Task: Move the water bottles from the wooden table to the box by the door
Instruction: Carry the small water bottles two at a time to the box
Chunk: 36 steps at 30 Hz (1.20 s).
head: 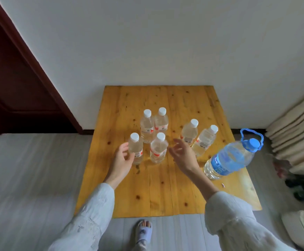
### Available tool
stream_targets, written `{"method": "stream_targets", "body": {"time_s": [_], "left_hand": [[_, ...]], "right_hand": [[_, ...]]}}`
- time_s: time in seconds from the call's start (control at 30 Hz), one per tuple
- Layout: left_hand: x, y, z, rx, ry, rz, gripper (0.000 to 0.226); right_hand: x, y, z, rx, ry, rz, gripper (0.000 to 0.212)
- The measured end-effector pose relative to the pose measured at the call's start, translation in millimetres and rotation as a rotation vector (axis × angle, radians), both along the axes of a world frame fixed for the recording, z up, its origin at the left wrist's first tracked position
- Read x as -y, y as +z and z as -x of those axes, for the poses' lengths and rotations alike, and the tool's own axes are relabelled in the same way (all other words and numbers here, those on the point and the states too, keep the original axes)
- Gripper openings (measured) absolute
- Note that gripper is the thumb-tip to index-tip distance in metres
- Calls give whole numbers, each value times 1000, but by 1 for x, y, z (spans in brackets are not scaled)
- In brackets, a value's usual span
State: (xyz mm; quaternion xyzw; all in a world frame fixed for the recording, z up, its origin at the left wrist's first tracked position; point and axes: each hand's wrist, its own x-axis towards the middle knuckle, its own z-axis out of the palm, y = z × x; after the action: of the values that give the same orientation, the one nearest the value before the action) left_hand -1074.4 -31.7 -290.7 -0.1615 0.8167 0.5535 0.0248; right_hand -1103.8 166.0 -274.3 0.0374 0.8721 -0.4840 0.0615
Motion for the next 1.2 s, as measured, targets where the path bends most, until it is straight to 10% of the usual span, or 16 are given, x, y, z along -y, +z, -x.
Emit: {"method": "stream_targets", "body": {"time_s": [0.67, 1.2], "left_hand": [[21, -49, 86, -125, -304, 202, 33], [-157, 6, -69, -305, -882, 22, 23]], "right_hand": [[23, -65, 52, -86, 41, -190, 37], [-118, -2, -234, -138, -706, 15, 28]]}}
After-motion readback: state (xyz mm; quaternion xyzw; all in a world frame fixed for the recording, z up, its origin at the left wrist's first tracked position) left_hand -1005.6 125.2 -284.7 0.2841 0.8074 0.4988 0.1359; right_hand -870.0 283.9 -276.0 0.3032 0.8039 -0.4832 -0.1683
